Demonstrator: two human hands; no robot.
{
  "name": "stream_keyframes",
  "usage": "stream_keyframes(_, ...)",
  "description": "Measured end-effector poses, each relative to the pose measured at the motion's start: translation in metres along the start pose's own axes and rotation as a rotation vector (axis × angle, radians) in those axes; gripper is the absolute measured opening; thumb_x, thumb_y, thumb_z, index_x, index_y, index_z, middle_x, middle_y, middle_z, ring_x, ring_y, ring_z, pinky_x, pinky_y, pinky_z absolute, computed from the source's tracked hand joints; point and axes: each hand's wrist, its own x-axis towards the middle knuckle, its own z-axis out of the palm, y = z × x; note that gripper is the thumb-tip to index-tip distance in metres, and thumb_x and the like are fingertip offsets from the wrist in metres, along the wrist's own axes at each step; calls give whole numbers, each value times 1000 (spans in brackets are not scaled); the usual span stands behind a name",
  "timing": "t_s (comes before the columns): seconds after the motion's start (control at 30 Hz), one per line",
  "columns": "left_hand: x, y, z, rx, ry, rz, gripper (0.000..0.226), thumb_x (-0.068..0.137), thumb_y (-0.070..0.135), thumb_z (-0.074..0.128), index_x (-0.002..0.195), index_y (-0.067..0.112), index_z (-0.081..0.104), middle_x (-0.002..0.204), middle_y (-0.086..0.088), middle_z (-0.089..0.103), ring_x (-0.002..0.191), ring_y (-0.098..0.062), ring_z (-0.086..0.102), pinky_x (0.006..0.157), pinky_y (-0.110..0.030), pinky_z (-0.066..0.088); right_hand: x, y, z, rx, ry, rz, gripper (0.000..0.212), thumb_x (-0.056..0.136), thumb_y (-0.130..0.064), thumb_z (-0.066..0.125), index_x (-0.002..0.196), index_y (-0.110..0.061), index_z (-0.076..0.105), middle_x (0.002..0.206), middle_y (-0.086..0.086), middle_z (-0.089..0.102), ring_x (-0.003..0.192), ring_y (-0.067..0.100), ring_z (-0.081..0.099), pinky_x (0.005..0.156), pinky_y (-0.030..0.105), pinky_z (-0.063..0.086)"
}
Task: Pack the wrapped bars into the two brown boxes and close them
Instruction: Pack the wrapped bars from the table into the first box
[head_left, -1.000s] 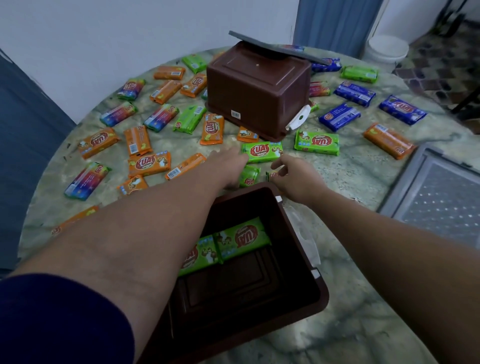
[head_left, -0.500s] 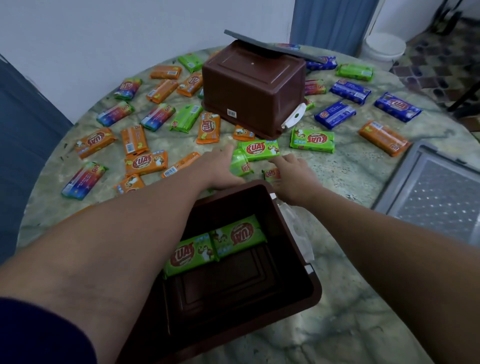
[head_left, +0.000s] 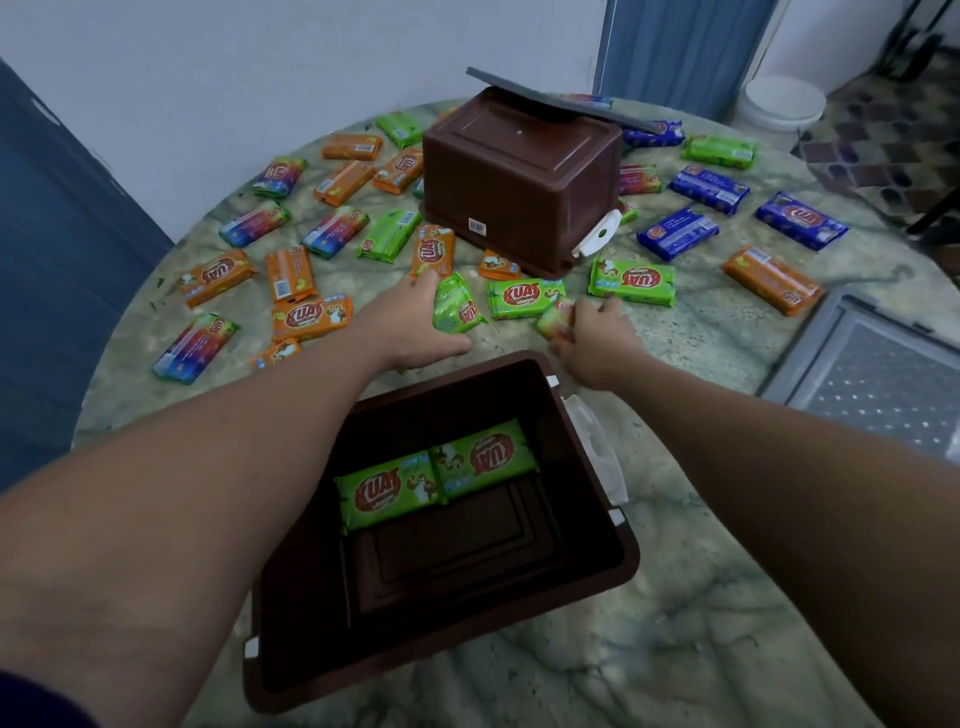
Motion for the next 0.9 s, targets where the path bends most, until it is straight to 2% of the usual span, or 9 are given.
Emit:
stream_keyframes(0.13,-13,6,-13,-30,80,-46,98,79,62,67,154,18,20,143,-11,52,119,-31,57,84,-40,51,-3,-22,-26,163,85,-19,61,101,-47,56,147,-11,38,148,22,33,133,41,44,110,53,43)
stream_keyframes(0.23,-24,9,-23,-106,108,-65,104,79,64,65,157,18,15,146,-15,49,122,-32,56,83,-38,48,-15,-36,-42,184,153,-86,65,96,-50,61,146,-14,39,140,18,39,128,37,45,107,50,45)
stream_keyframes(0.3,-36,11,-31,-141,146,-51,102,76,67,63,155,19,20,142,-15,52,116,-31,58,78,-37,47,-28,-42,-50,220,198,-133,67,89,-51,66,142,-17,42,132,13,41,121,33,48,102,47,48)
stream_keyframes(0.43,-62,16,-42,-97,231,-32,102,73,69,61,153,16,25,142,-11,51,117,-28,56,89,-41,51,-55,-53,-60,351,263,-206,81,75,-53,76,141,-19,42,122,5,39,116,27,47,99,39,46)
stream_keyframes(0.53,-86,16,-43,-82,246,-31,100,67,74,59,145,17,32,134,-10,56,112,-29,58,81,-39,49,-76,-63,-55,327,270,-271,84,71,-52,77,140,-19,42,124,6,39,118,30,48,101,42,46)
stream_keyframes(0.67,-126,14,-40,-120,243,-57,88,67,71,63,135,22,35,122,-5,60,102,-25,60,83,-43,53,-103,-72,-43,263,252,-329,84,71,-56,77,138,-19,42,125,7,40,119,33,48,101,47,46)
stream_keyframes(0.83,-176,7,-24,-182,274,-112,85,73,62,68,137,29,23,112,4,50,95,-22,58,81,-43,52,-129,-72,-22,182,224,-422,87,68,-55,78,139,-19,42,126,6,39,118,31,48,97,44,48)
stream_keyframes(0.9,-193,6,-11,-171,231,-123,81,74,61,68,134,31,22,106,5,54,85,-19,60,73,-41,53,-139,-70,-10,126,202,-465,82,70,-53,76,137,-18,43,125,7,40,115,31,49,92,44,50)
